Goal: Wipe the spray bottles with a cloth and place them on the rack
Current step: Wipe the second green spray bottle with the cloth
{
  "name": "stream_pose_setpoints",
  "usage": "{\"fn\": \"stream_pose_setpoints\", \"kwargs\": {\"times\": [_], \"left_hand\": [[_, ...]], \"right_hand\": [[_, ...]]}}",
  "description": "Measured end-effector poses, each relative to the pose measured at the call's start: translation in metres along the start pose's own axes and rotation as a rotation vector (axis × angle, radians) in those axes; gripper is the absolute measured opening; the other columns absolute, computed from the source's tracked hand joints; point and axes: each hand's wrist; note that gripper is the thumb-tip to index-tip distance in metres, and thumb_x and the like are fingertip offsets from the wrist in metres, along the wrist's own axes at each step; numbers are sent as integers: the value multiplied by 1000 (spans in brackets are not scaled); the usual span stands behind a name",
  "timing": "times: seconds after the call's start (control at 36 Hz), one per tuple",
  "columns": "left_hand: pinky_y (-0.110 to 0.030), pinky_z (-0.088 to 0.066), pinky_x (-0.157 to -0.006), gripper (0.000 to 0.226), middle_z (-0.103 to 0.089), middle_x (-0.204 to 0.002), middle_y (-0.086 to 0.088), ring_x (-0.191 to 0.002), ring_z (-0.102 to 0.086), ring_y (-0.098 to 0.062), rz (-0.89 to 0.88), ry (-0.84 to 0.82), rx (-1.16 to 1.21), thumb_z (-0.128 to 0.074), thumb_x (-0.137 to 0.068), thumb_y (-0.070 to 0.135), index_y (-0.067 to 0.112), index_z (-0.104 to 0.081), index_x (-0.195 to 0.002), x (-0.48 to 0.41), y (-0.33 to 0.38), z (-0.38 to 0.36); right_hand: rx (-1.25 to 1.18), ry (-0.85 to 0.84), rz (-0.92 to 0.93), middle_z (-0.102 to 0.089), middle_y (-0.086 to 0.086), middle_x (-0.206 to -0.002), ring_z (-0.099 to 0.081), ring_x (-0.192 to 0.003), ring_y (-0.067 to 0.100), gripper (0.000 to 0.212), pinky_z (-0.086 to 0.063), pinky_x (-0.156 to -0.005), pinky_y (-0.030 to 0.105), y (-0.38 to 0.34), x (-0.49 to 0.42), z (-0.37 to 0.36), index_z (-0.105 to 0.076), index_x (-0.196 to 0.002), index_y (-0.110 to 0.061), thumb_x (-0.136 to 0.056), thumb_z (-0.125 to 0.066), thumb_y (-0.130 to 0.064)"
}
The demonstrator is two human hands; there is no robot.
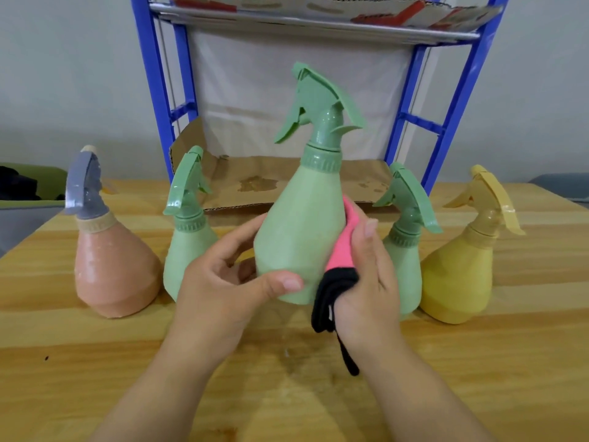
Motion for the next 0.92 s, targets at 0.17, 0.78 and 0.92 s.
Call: {"fn": "stream_pose_setpoints", "kwargs": {"times": [0.17, 0.78, 0.92], "left_hand": [[-24, -56, -65, 67, -74, -95, -8, -84, -72, -19, 112, -62, 137, -91, -36, 52, 19, -75, -92, 2, 2, 5], [-25, -55, -71, 68, -72, -107, -7, -97, -70, -23, 98, -231, -71, -88, -50, 45, 20, -69, -110, 5, 9, 6], [-28, -56, -71, 69, -72, -106, -8, -96, -70, -25, 82, -165, -63, -86, -50, 30, 12, -65, -113, 4, 4, 6]], "right_hand": [[-424, -6, -298, -73, -11, -83, -68, -91, 13, 33, -44, -98, 43, 5, -12, 6, -75, -76, -33, -76, -51, -56], [-200, -160, -244, -74, -4, -89, -69, -90, 13, 38, -53, -88, 33, 4, -11, 17, -78, -83, -28, -87, -42, -40], [47, -9, -152, -73, 2, -99, -66, -102, 19, 37, -48, -98, 42, 5, -8, 15, -72, -98, -21, -95, -42, -44]]}}
Point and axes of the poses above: each hand's wrist, its own x-axis away from the middle knuckle, its own z-axis out of the back of the hand, y = z × x
